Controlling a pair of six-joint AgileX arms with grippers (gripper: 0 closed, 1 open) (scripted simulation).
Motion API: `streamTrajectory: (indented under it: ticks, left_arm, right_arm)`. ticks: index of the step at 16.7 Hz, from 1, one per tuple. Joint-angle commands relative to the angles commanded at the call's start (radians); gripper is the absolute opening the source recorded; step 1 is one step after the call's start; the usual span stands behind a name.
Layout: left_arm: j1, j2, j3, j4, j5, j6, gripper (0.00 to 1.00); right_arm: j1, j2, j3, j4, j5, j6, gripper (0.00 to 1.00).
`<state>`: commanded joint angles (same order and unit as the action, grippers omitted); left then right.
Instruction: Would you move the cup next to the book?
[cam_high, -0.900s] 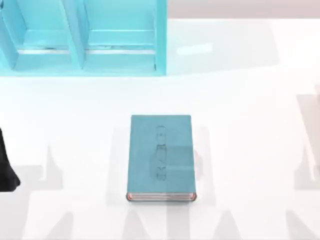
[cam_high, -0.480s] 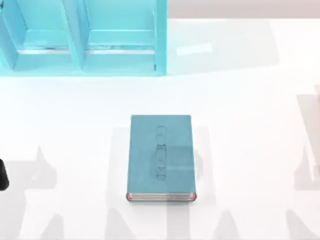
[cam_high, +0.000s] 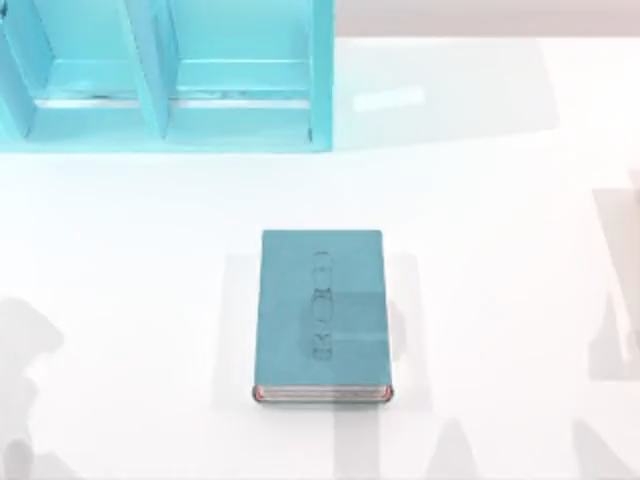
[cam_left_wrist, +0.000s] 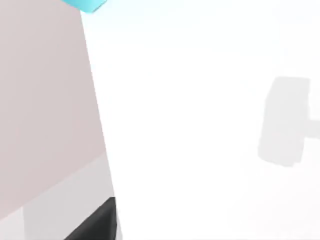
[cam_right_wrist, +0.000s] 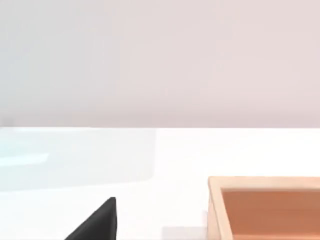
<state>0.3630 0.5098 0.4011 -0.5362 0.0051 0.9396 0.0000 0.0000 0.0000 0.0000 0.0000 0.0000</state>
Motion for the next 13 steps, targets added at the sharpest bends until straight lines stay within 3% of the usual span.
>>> streamTrajectory:
  ticks: [8, 13]
  left_arm:
    - [0.323, 0.474, 0.326, -0.497, 0.006, 0.983, 1.00]
    - [0.473, 0.665, 0.500, -0.698, -0.001, 1.382, 1.00]
  right_arm:
    - [0.000, 0.000, 0.000, 0.000, 0.000, 0.000, 1.00]
    - [0.000, 0.000, 0.000, 0.000, 0.000, 0.000, 1.00]
